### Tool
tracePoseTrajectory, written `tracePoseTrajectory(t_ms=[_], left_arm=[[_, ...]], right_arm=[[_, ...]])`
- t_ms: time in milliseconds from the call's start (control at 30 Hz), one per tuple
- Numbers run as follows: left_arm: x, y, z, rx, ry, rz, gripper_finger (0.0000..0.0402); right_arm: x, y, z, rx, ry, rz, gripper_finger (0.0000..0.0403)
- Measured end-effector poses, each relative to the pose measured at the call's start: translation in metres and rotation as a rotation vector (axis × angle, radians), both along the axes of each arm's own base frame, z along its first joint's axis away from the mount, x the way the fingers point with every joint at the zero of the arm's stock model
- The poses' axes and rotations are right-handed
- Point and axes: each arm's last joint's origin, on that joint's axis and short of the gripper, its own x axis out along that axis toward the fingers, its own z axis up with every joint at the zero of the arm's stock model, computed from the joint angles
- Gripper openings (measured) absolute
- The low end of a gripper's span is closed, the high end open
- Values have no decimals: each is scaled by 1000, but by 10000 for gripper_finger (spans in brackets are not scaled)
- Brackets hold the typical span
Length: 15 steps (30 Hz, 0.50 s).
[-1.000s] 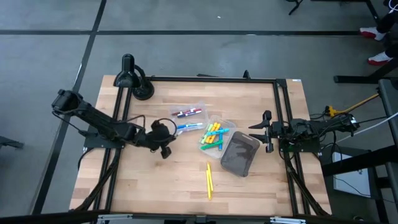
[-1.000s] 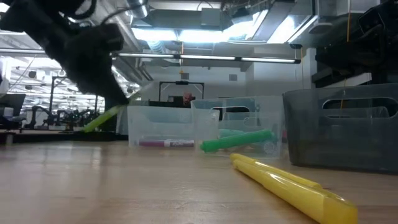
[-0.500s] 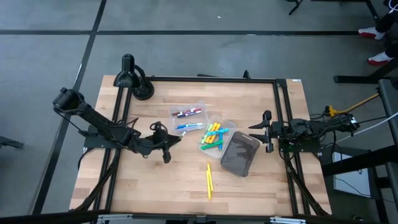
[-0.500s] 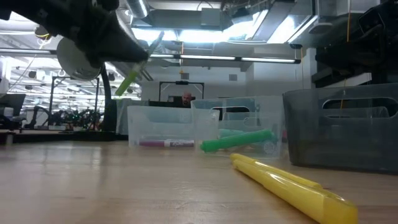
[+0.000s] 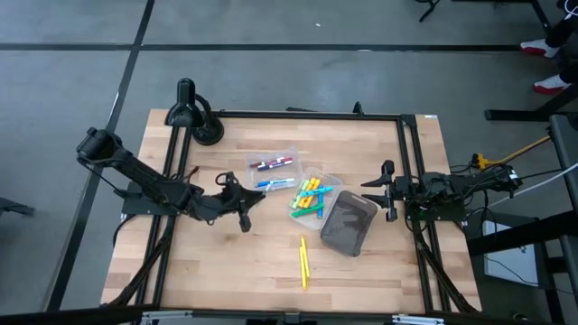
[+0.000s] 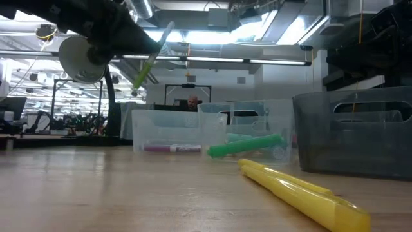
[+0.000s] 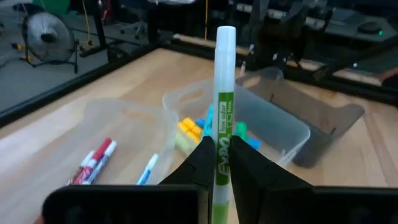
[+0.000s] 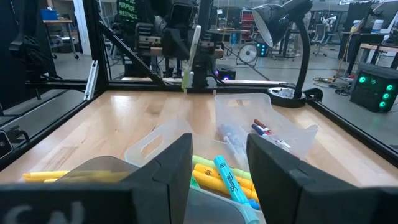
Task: Pick & Place Markers
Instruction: Put the light green marker pen into the left transparent bin
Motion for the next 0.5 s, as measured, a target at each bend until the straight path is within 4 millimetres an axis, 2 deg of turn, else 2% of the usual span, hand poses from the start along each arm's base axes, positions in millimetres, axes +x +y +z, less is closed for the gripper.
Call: tracePoseTrajectory(t_ms=[500], left_arm=[[8, 16, 6, 38, -28, 11, 26]], right_arm=[[0, 0, 0, 0, 0, 0, 152]])
